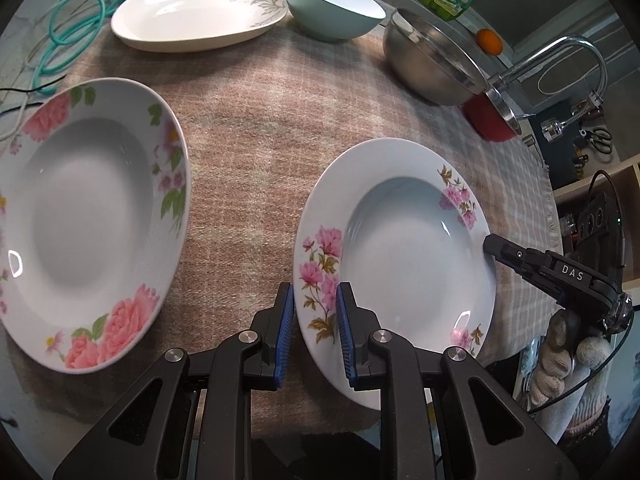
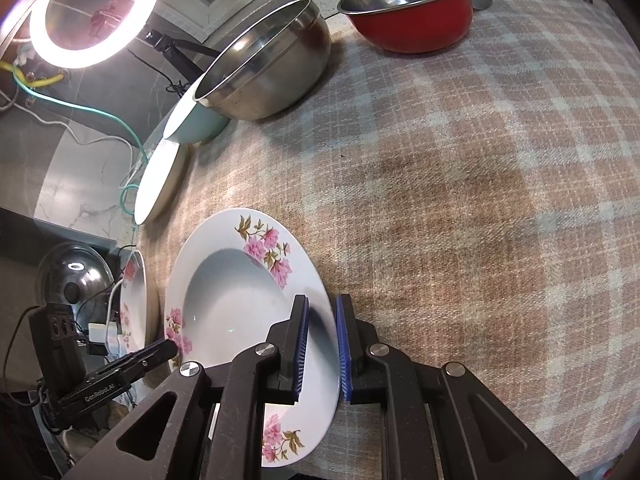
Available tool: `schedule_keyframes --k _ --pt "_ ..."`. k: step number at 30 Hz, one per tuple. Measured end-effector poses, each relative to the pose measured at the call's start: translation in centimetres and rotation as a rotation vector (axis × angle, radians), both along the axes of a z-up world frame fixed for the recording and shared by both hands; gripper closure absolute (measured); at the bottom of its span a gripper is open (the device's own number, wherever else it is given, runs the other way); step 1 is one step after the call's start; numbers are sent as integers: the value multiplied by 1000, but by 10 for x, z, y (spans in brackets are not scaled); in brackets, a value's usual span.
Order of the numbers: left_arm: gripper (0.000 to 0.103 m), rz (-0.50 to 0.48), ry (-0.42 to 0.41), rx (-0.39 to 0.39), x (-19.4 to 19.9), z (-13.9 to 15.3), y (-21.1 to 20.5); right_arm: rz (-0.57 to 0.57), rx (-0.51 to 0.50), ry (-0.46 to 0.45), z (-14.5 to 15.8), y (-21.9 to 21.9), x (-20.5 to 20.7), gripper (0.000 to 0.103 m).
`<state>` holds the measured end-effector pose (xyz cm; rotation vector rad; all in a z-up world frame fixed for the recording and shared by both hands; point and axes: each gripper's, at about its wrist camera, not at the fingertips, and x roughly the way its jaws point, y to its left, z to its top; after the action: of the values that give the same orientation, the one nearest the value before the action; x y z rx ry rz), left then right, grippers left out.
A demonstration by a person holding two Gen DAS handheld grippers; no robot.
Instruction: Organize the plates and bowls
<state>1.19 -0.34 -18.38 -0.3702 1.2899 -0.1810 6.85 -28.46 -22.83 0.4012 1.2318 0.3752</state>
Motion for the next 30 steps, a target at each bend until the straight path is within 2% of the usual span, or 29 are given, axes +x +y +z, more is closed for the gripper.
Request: schedule_keyframes --k 11,18,30 --pt "84 25 -82 23 -11 28 18 3 -77 -107 34 11 -4 88" --pt "84 119 -110 14 -24 38 55 48 -78 -165 54 40 -8 88" --pt "84 275 -112 9 -47 36 125 106 13 -232 69 94 -11 88"
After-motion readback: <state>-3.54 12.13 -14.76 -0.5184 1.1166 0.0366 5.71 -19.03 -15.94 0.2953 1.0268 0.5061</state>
